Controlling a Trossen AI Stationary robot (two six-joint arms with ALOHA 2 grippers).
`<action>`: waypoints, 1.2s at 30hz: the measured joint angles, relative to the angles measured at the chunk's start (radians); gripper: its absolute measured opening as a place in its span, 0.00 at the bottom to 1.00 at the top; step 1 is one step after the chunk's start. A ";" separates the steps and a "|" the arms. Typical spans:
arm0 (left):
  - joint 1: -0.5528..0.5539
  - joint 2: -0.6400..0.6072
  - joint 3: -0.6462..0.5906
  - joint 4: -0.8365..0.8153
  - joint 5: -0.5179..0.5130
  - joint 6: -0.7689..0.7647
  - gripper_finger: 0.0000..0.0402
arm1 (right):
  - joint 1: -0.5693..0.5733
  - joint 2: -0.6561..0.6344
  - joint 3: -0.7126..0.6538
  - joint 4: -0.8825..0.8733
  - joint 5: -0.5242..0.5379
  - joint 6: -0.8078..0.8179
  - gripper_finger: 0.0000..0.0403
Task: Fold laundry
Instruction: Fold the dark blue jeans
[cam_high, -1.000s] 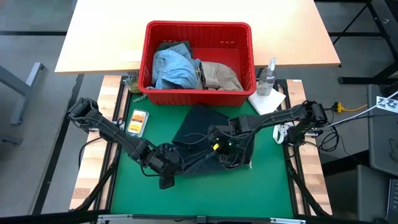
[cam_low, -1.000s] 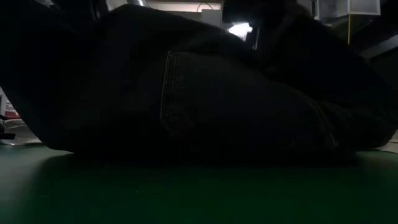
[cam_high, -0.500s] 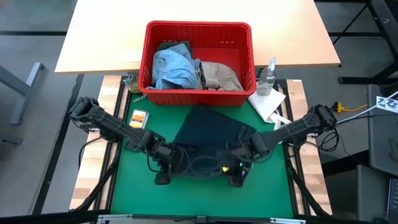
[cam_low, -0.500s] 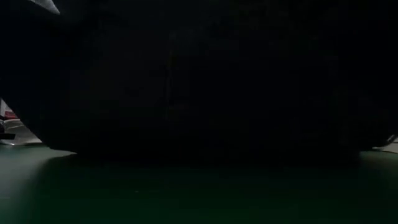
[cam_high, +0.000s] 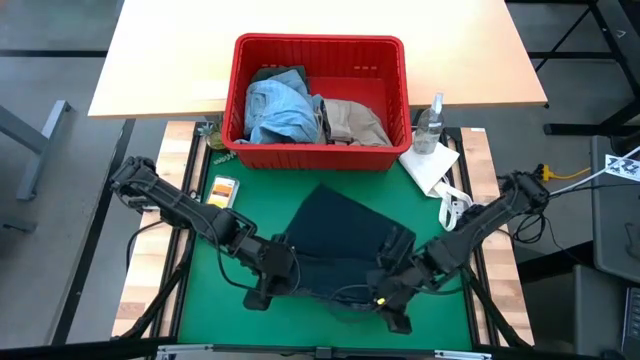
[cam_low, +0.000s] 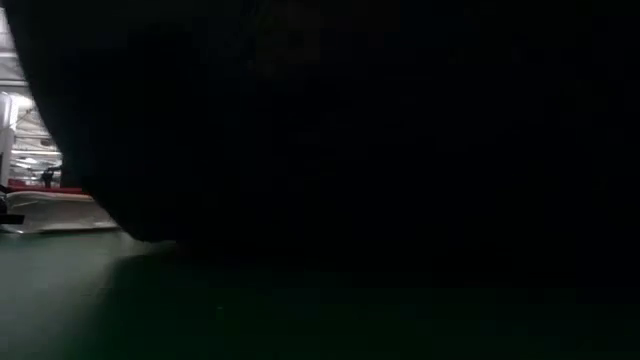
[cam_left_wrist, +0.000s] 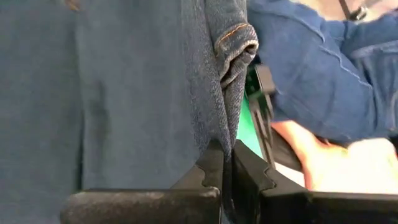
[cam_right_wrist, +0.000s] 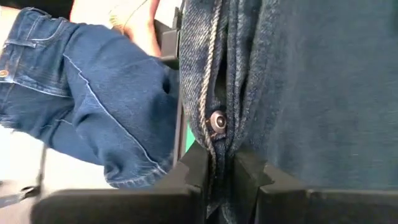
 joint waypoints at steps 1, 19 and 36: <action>0.009 0.000 0.007 0.000 -0.007 0.009 0.01 | 0.005 -0.014 0.000 -0.018 0.028 0.009 0.10; 0.356 0.000 0.011 0.020 -0.112 0.200 0.01 | -0.087 -0.165 -0.002 -0.606 0.336 0.188 0.10; 0.565 0.099 -0.018 0.139 -0.171 0.412 0.02 | -0.428 -0.151 -0.019 -0.816 0.417 -0.116 0.10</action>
